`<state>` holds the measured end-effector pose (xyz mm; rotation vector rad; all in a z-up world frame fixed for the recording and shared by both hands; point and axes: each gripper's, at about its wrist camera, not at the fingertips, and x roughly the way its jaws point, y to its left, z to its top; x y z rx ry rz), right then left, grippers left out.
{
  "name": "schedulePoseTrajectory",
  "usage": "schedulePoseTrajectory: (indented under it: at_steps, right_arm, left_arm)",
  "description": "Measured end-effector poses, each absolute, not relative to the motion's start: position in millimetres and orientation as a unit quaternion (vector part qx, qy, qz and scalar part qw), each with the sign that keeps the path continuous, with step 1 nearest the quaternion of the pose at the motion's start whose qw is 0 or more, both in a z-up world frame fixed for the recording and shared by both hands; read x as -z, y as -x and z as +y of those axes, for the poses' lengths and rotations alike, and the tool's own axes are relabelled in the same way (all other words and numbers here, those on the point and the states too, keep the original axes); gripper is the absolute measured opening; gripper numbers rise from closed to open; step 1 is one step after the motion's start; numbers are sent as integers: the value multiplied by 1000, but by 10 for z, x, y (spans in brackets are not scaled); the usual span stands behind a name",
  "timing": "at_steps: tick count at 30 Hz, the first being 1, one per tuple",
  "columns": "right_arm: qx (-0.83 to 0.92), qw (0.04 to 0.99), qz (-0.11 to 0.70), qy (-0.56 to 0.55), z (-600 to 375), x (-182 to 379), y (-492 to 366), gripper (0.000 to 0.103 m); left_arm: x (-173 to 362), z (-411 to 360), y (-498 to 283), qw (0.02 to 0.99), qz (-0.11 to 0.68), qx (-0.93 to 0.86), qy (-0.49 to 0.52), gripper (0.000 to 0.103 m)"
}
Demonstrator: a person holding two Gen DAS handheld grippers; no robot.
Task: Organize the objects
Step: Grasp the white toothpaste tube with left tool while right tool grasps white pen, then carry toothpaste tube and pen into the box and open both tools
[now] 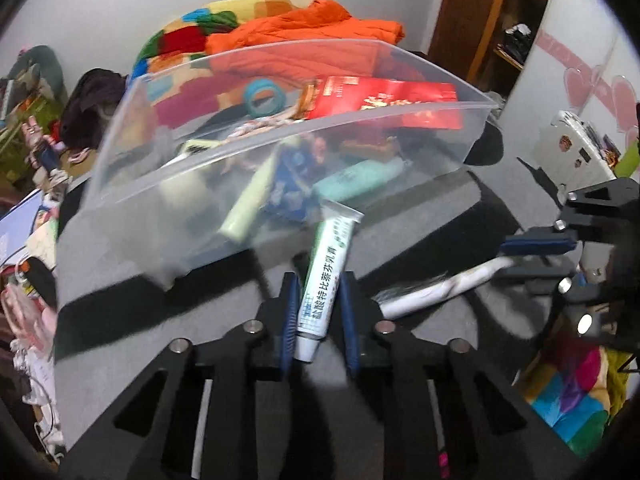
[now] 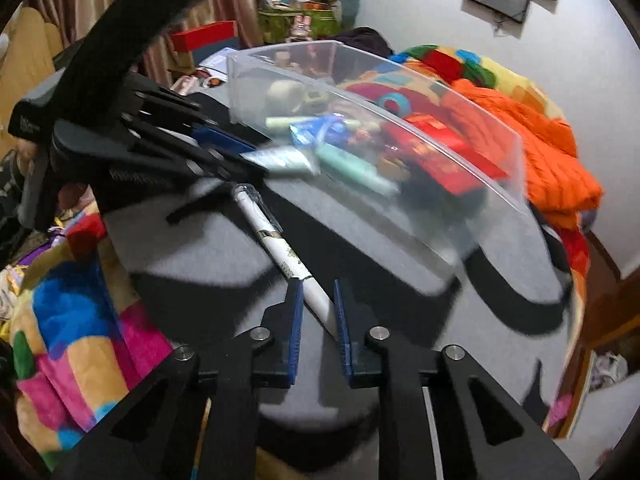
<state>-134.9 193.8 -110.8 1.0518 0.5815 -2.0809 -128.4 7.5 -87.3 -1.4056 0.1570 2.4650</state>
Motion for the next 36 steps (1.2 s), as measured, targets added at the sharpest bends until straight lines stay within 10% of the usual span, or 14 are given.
schedulePoseTrajectory:
  at_steps: [36]
  right_arm:
    - [862,321,87,-381,1925,772,1295,10]
  left_arm:
    - [484,-2,709,82,-12,-917,390,16]
